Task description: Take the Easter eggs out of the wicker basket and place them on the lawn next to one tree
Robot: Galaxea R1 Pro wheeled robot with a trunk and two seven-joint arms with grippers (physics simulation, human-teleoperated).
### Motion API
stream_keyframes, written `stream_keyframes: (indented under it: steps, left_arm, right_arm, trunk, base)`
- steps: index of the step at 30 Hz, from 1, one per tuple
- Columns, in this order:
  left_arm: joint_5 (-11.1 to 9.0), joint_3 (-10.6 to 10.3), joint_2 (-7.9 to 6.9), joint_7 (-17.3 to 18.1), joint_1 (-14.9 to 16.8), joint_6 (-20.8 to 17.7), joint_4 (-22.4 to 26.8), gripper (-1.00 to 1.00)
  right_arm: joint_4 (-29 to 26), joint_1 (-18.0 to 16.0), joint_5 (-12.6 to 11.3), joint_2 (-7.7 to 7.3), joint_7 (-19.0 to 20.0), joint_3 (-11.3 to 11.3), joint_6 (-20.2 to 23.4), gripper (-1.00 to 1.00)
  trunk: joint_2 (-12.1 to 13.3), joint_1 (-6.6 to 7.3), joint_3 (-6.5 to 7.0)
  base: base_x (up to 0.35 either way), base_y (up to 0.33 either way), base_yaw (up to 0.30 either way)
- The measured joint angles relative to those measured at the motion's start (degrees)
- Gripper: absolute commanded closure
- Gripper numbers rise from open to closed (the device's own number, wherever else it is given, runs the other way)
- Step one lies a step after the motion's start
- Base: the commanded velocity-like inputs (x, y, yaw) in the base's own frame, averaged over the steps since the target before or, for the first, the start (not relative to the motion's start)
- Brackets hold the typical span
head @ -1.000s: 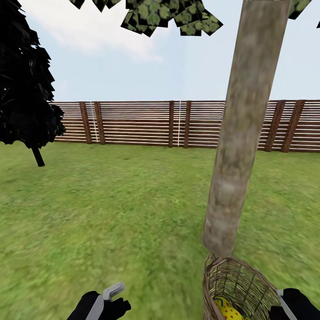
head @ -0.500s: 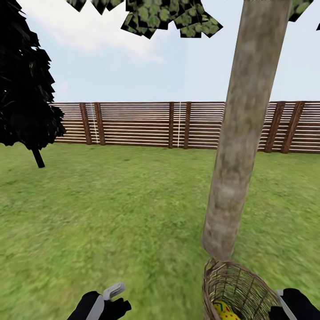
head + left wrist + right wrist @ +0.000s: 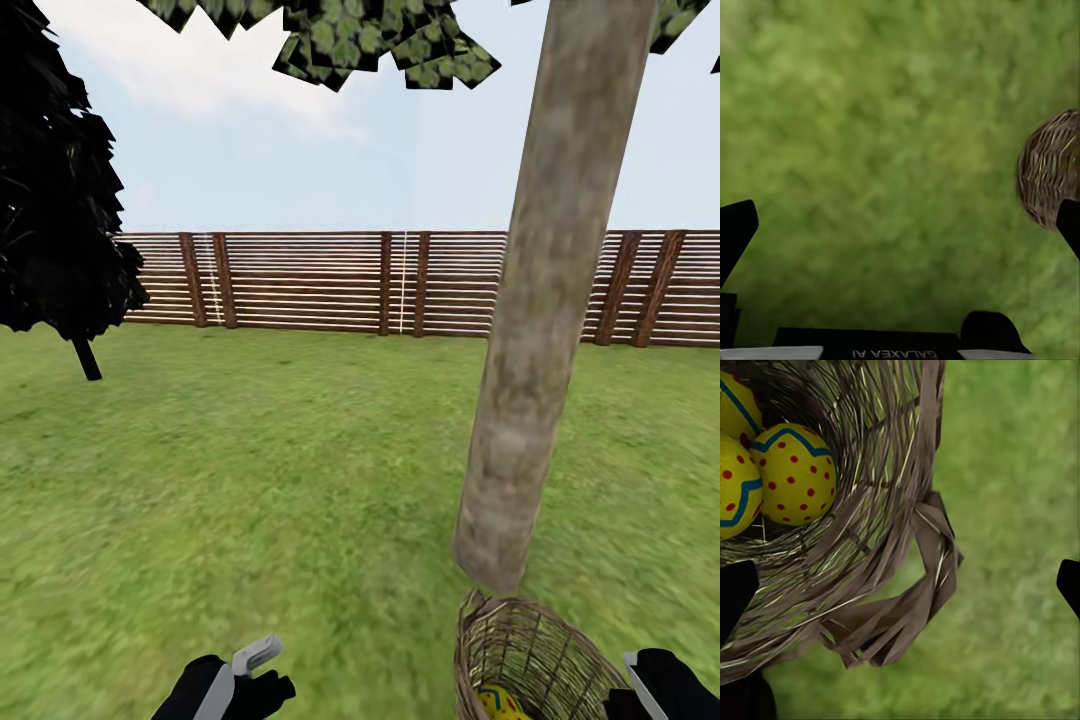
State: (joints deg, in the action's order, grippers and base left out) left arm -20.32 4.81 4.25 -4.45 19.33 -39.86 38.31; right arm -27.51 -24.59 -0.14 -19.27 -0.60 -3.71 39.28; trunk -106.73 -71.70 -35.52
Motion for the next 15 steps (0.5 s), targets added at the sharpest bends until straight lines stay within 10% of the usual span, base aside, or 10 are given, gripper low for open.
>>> stream_keyframes:
  steps: [15]
  left_arm:
    - [0.0,0.1,0.00,0.0,0.0,0.0,0.2,-1.00]
  right_arm:
    - [0.0,0.0,0.0,0.00,0.0,0.0,-0.1,-1.00]
  trunk:
    - [3.6,1.98,1.62]
  base:
    - [0.000,0.000,0.011]
